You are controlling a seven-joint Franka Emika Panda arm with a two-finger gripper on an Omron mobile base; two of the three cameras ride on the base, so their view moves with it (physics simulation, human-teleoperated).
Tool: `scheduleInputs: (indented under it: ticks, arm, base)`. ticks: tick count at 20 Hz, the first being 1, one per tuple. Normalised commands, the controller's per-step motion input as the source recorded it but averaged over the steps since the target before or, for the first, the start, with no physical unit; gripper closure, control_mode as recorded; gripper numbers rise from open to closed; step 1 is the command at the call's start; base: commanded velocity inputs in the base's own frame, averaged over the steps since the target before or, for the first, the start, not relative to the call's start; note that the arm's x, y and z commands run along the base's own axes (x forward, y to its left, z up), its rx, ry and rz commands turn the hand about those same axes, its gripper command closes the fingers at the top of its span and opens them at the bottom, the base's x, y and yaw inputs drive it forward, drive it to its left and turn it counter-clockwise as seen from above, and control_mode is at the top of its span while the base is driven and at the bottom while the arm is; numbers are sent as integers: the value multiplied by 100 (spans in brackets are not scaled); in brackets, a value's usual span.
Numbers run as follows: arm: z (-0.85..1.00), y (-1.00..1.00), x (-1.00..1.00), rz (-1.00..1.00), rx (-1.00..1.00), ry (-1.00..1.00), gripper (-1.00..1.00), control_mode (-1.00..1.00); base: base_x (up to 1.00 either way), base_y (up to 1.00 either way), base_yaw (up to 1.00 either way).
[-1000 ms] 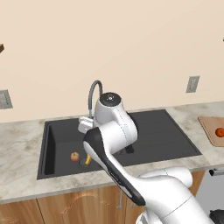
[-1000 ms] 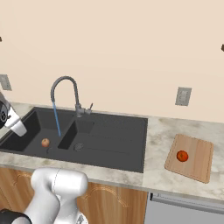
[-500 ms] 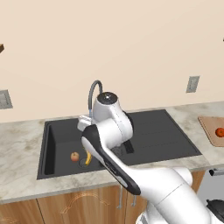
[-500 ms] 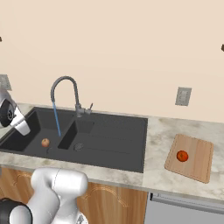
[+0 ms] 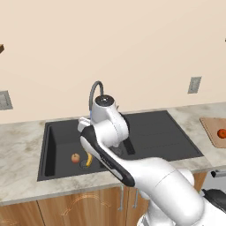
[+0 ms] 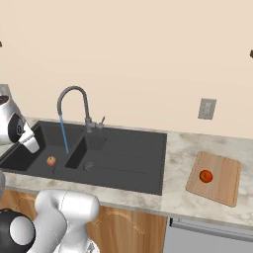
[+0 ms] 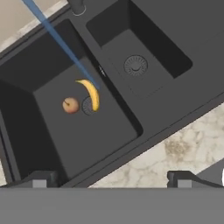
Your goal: Pick the peach, apple, banana from the sink and place them on the cutting board to airdry. Then turn off the sink faucet.
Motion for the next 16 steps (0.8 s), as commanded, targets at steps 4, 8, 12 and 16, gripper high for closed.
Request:
scheduleInputs:
  ticks: [4, 8, 12, 16]
  arm:
    - [-23, 4, 25, -4, 0, 6, -100, -100]
    - [-24, 20, 30, -7, 0, 5, -100, -100]
    - [-25, 27, 33, -16, 0, 6, -100, -100]
    - [-26, 14, 30, -14, 0, 7, -100, -100]
  base:
    - [0, 0, 0]
    - [0, 0, 0]
    - [0, 0, 0]
    - [0, 0, 0]
